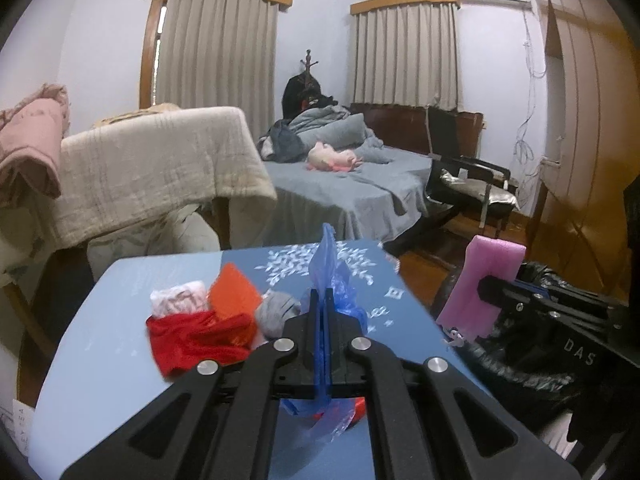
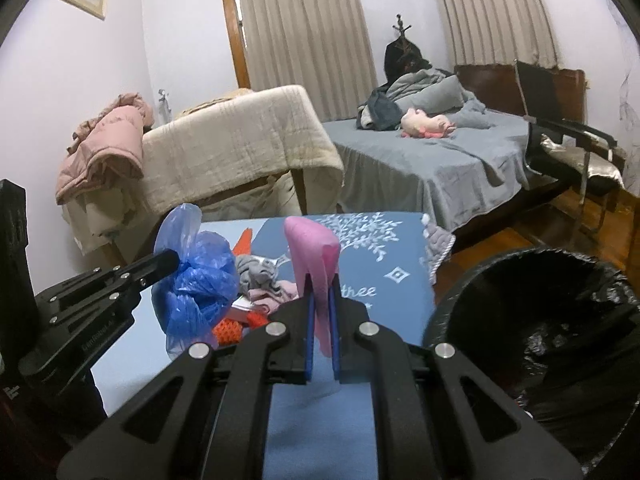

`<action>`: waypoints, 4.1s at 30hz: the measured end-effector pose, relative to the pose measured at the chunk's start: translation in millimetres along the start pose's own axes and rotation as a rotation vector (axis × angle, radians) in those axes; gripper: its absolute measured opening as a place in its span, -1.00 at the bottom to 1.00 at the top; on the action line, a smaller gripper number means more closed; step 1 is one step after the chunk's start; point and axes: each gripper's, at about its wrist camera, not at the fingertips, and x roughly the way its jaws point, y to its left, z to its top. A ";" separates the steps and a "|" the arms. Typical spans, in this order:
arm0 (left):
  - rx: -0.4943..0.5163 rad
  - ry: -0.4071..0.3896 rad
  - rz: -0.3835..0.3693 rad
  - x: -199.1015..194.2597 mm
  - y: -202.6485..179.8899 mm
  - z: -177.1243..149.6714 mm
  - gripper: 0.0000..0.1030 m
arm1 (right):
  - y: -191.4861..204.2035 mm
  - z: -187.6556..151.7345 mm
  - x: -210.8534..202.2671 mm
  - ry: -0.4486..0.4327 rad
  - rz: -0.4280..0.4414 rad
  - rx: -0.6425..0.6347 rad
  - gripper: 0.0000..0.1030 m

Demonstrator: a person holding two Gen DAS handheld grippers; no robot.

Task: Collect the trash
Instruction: 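Move both grippers over the black bin and release the items, then bring both grippers back to the trash pile on the table, then grasp the red plastic bag with the right gripper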

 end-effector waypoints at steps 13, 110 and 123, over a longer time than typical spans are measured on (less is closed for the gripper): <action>0.030 -0.015 -0.138 19.2 -57.2 21.6 -0.98 | -58.9 1.5 -37.3 -0.038 -0.144 0.052 -0.89; -0.071 0.119 0.245 25.7 114.1 -69.3 0.68 | 65.8 -56.5 107.2 0.217 -0.041 -0.014 0.51; -0.077 0.117 0.236 25.3 112.1 -68.0 0.68 | 71.8 -62.6 113.3 0.299 0.033 -0.010 -0.30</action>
